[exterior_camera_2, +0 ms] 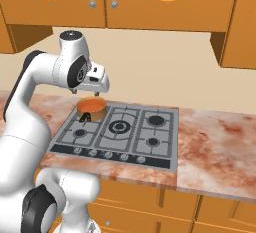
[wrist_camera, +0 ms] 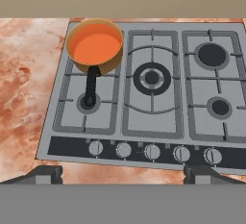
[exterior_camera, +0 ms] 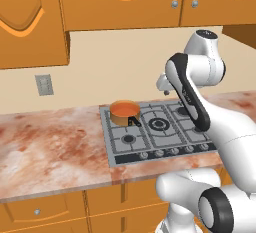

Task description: Wait until the marinara sauce is simmered to a deep red color and then turn off the stove.

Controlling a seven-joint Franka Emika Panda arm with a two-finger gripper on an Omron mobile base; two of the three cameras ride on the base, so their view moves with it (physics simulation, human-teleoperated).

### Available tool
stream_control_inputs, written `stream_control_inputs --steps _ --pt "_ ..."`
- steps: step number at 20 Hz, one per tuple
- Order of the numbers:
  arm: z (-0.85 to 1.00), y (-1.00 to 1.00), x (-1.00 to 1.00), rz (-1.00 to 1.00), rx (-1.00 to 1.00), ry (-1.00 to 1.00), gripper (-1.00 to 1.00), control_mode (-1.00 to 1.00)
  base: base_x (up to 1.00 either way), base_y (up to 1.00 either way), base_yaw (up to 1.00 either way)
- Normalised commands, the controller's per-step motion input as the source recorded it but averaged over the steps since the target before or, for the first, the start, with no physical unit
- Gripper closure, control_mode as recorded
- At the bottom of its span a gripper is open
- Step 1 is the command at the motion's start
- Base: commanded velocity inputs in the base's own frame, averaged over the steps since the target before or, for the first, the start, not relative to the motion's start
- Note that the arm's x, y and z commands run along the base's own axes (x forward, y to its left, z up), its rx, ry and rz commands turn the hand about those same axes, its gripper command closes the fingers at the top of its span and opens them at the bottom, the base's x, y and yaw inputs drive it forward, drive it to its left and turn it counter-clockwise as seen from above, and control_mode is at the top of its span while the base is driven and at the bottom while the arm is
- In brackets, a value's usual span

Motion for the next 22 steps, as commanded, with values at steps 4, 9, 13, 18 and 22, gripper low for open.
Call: stream_control_inputs --steps 4,9,13,18,22 --pt "0.00 0.00 0.00 0.00 0.00 0.00 -1.00 -1.00 0.00 0.00 0.00" --pt "0.00 0.00 0.00 0.00 0.00 0.00 -1.00 -1.00 0.00 0.00 0.00" --pt "0.00 0.00 0.00 0.00 0.00 0.00 -1.00 -1.00 0.00 0.00 0.00" --pt "0.00 0.00 0.00 0.00 0.00 0.00 -1.00 -1.00 0.00 0.00 0.00" --pt "0.00 0.00 0.00 0.00 0.00 0.00 -1.00 -1.00 0.00 0.00 0.00"
